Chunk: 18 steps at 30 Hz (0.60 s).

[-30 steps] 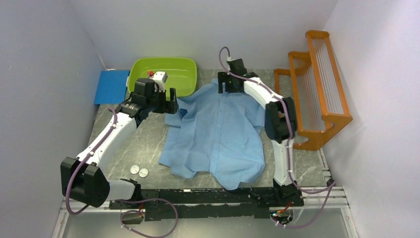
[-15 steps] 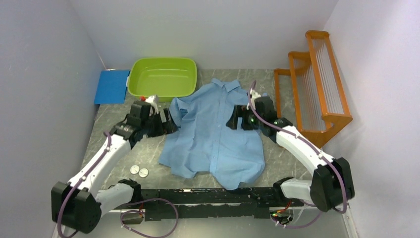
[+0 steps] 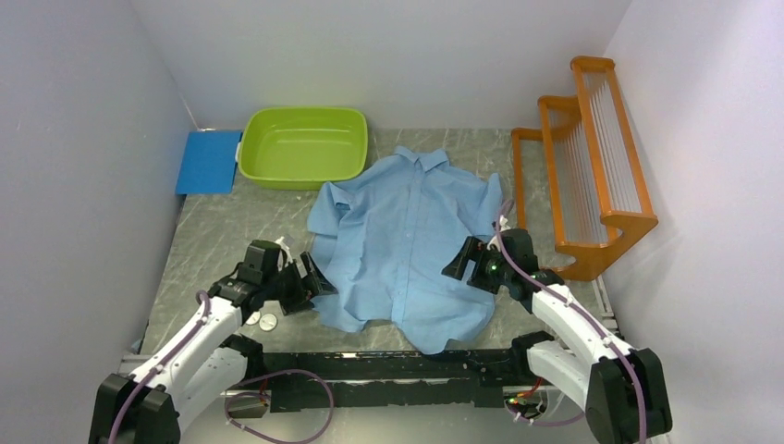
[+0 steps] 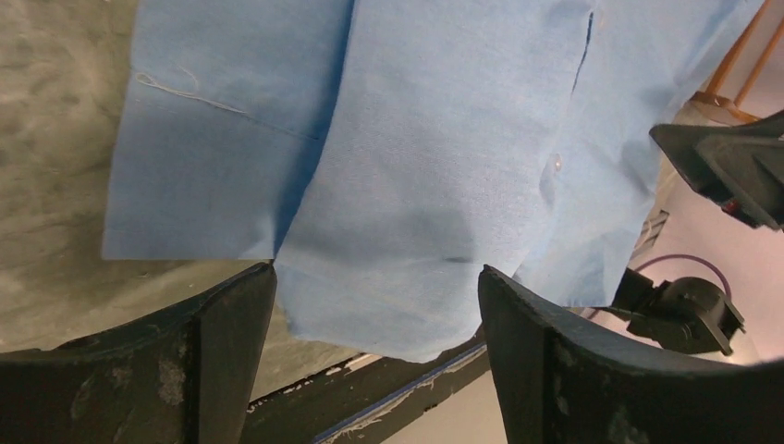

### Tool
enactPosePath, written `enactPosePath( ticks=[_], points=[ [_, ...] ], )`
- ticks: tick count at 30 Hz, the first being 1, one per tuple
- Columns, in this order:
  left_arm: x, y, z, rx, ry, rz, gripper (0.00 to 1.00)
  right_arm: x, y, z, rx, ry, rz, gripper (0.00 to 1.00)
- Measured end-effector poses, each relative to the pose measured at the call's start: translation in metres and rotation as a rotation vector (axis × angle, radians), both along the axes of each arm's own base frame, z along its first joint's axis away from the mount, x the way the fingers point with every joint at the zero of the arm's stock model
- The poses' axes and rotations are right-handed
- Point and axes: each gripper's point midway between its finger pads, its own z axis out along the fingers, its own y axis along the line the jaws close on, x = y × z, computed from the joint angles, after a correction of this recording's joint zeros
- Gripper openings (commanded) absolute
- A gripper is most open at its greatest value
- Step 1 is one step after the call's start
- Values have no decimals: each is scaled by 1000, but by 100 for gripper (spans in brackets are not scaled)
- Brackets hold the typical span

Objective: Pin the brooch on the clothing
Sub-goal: Flatten out the clothes at the center of the board.

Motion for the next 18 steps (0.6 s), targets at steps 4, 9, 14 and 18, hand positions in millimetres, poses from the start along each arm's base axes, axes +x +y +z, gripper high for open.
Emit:
enactPosePath(
  ticks=[4, 9, 14, 18],
  points=[
    [-1, -8, -2, -43, 10, -29, 82, 7, -12, 0, 15, 10, -74, 88],
    [5, -17, -10, -64, 21, -57, 82, 14, -26, -5, 17, 40, -144, 89],
    [1, -27, -24, -87, 43, -99, 67, 21, -43, -12, 27, 70, -214, 88],
    [0, -36, -20, -104, 21, -126, 26, 27, -48, -18, 39, 90, -238, 88]
  ],
)
